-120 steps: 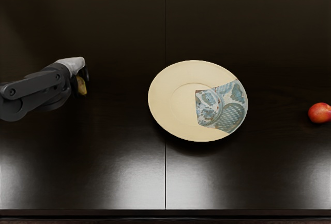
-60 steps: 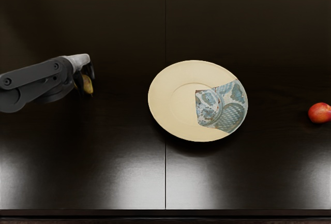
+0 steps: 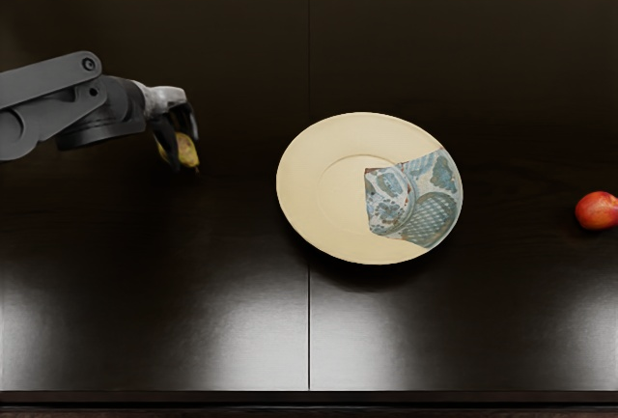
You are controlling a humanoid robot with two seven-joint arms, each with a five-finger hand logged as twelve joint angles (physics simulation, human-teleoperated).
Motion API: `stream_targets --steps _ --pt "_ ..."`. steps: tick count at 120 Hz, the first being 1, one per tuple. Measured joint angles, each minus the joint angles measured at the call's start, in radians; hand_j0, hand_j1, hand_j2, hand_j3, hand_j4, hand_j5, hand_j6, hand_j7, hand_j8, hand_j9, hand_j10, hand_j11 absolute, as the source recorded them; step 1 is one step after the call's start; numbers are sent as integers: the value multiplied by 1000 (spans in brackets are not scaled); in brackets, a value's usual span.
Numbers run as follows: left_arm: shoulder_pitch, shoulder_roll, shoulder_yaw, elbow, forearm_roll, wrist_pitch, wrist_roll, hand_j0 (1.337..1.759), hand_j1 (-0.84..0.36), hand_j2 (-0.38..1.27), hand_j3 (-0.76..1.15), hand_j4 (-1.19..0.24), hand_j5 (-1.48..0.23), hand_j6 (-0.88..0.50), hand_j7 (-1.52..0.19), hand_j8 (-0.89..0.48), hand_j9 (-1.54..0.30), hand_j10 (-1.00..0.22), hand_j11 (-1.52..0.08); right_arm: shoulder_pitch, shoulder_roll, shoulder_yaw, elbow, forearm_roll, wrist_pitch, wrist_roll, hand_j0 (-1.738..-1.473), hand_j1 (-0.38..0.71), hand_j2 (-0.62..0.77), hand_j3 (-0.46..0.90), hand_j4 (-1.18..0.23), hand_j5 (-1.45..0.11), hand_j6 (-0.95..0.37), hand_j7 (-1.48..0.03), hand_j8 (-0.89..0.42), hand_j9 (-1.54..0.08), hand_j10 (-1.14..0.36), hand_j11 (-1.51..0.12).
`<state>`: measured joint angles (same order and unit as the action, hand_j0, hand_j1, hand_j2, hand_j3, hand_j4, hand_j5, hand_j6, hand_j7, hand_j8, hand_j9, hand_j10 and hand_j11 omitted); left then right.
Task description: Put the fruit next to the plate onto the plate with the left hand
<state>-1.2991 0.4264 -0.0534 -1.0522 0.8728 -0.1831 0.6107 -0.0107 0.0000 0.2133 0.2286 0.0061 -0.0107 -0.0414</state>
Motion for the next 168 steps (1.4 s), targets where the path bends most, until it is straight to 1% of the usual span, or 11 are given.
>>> stream_targets --steps 11,45,51,70,87,91,92,96,116,129,168 --pt "-24 -3 -4 -1 -25 -19 0 1654 -363 644 0 -732 -1075 -395 -1020 -382 -1025 -629 -1024 0 0 0 0 0 0 0 -1658 -314 -6 0 -29 -38 -29 -38 -29 -38 -29 -38" --pt "-100 -13 -22 -2 -120 -70 0 1655 -322 570 0 -747 -1095 -407 -1026 -392 -1039 -640 -1043 0 0 0 0 0 0 0 -1658 -314 -6 0 -29 -38 -29 -38 -29 -38 -29 -38" --pt "-113 -14 -26 -1 -142 -81 0 1655 -300 520 0 -758 -1091 -433 -1032 -397 -1045 -647 -1051 1 0 0 0 0 0 0 -1658 -314 -6 0 -29 -38 -29 -38 -29 -38 -29 -38" --pt "-158 -52 -31 -1 -203 -97 0 1655 -272 517 0 -767 -1111 -442 -1049 -422 -1057 -669 -1067 1 0 0 0 0 0 0 -1658 -314 -6 0 -29 -38 -29 -38 -29 -38 -29 -38" --pt "-202 -113 -32 5 -241 -101 0 1655 -331 616 0 -767 -1131 -424 -1068 -385 -1064 -667 -1077 1 0 0 0 0 0 0 -1658 -314 -6 0 -29 -38 -29 -38 -29 -38 -29 -38" --pt "-204 -132 -33 9 -244 -101 0 1654 -333 612 0 -769 -1133 -417 -1076 -380 -1065 -669 -1080 1 0 0 0 0 0 0 -1658 -314 -6 0 -29 -38 -29 -38 -29 -38 -29 -38" --pt "-204 -134 -35 10 -245 -100 0 1654 -335 616 0 -774 -1123 -411 -1067 -427 -1066 -667 -1080 1 0 0 0 0 0 0 -1658 -314 -6 0 -29 -38 -29 -38 -29 -38 -29 -38" --pt "-204 -146 -40 13 -248 -102 0 1654 -339 608 0 -772 -1131 -416 -1075 -381 -1067 -669 -1082 1 0 0 0 0 0 0 -1658 -314 -6 0 -29 -38 -29 -38 -29 -38 -29 -38" --pt "-216 -192 -67 22 -251 -103 0 1653 -307 515 0 -783 -1148 -415 -1105 -383 -1079 -679 -1096 1 0 0 0 0 0 0 -1658 -314 -6 0 -29 -38 -29 -38 -29 -38 -29 -38" --pt "-224 -241 -75 33 -253 -104 0 1654 -330 633 0 -787 -1171 -411 -1120 -393 -1092 -696 -1104 2 0 0 0 0 0 0 -1658 -314 -6 0 -29 -38 -29 -38 -29 -38 -29 -38" --pt "-246 -341 -85 96 -254 -104 0 1652 -270 532 0 -807 -1213 -428 -1152 -412 -1122 -738 -1136 18 0 0 0 0 0 -1 -1658 -314 -6 0 -29 -38 -29 -38 -29 -38 -29 -38"
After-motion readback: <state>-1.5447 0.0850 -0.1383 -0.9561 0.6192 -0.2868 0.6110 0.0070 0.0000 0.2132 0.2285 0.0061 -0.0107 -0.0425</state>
